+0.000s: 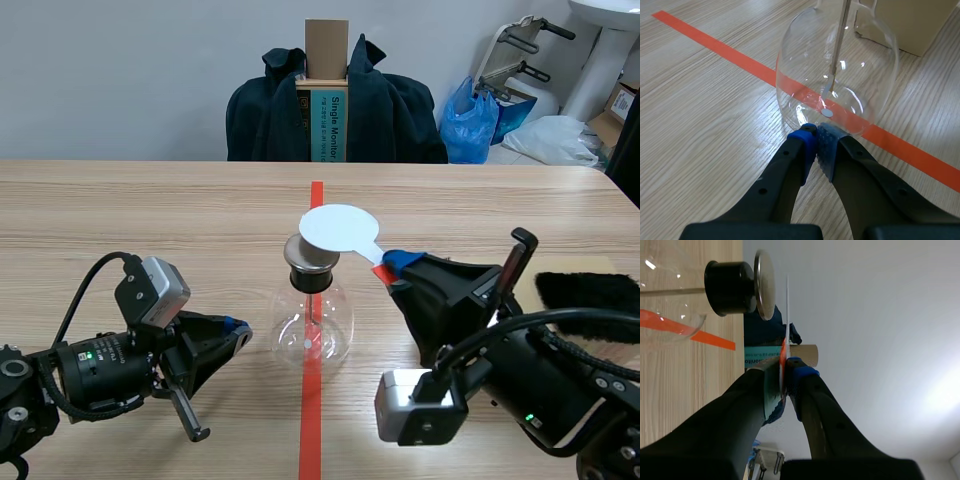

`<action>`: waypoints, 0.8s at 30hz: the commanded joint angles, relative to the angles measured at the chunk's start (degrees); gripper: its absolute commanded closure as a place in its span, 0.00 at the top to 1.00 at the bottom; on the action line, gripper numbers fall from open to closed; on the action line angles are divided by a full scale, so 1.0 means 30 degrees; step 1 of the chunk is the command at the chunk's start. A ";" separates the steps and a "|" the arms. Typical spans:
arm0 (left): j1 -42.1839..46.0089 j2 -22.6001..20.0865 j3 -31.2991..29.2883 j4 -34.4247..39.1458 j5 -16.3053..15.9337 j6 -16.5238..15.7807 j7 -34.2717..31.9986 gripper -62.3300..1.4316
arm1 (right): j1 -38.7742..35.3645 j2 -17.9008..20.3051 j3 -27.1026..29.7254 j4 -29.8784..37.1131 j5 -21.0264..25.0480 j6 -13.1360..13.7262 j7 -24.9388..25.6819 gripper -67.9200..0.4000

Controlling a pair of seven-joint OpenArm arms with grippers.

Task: Do the electroscope experiment.
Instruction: 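Bring the plate to the electroscope and point at the metal foil, then move the plate toward and away from the electroscope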

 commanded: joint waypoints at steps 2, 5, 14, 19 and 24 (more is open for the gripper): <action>-0.0102 -0.0007 -0.0087 0.0342 -0.0255 0.0029 -0.0262 0.07 | 0.0430 0.0000 0.0124 0.0321 0.0080 -0.0277 0.0386 0.02; -0.0102 -0.0007 -0.0087 0.0342 -0.0255 0.0029 -0.0262 0.07 | 0.0437 0.0000 0.0124 0.0321 0.0080 -0.0277 0.0845 0.02; -0.0102 -0.0015 -0.0087 0.0342 -0.0255 0.0029 -0.0262 0.07 | 0.0437 0.0000 0.0124 0.0321 -0.0066 -0.0277 0.1851 0.02; -0.0102 -0.0015 -0.0087 0.0342 -0.0255 0.0036 -0.0262 0.07 | 0.0437 0.0000 0.0124 0.0321 -0.0211 -0.0277 0.1916 0.02; -0.0095 -0.0015 -0.0087 0.0342 -0.0255 0.0036 -0.0262 0.07 | 0.0437 0.0000 0.0124 0.0321 -0.0211 -0.0277 0.1464 0.02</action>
